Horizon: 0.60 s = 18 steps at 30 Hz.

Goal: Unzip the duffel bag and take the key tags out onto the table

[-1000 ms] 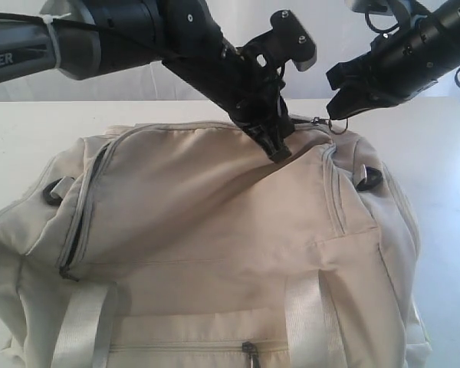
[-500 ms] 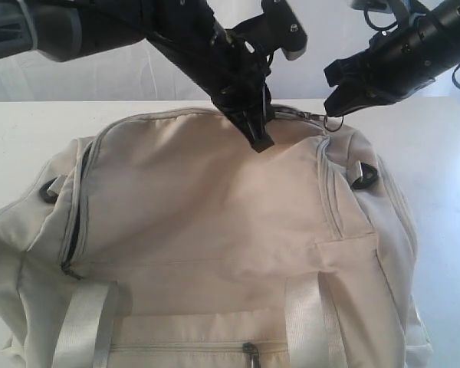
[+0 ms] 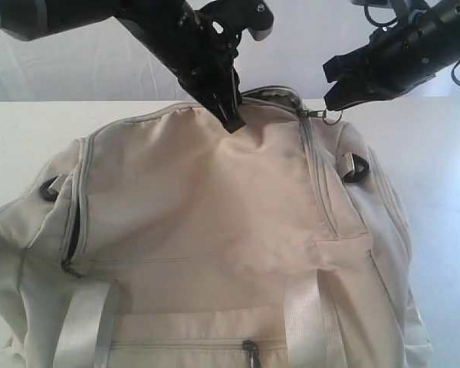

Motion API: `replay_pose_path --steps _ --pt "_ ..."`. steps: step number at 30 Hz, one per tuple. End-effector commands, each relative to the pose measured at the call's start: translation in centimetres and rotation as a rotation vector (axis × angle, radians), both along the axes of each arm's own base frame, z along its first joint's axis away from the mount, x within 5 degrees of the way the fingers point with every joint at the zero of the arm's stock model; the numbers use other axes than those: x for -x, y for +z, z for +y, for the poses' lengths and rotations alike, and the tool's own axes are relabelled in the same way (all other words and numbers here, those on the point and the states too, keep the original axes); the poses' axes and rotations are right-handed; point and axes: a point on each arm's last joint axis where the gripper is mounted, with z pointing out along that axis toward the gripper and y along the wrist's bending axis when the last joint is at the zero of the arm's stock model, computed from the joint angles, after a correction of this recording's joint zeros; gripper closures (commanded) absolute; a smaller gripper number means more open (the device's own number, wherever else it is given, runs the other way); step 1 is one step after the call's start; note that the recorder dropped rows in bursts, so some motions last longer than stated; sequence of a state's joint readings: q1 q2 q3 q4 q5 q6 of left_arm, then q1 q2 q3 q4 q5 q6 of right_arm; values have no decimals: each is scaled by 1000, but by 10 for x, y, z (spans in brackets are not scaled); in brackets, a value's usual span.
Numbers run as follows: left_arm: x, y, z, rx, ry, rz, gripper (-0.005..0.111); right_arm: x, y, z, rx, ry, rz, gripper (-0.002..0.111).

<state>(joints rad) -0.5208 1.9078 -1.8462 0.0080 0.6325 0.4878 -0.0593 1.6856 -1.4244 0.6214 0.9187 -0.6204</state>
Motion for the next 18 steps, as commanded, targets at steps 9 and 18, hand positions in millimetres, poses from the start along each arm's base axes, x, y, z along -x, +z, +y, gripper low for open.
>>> replay_pose_path --steps 9,18 --pt "-3 13 22 -18 73 -15 107 25 21 -1 27 62 24 108" --pt "-3 11 28 0 128 37 107 46 25 3 1 96 69 108"
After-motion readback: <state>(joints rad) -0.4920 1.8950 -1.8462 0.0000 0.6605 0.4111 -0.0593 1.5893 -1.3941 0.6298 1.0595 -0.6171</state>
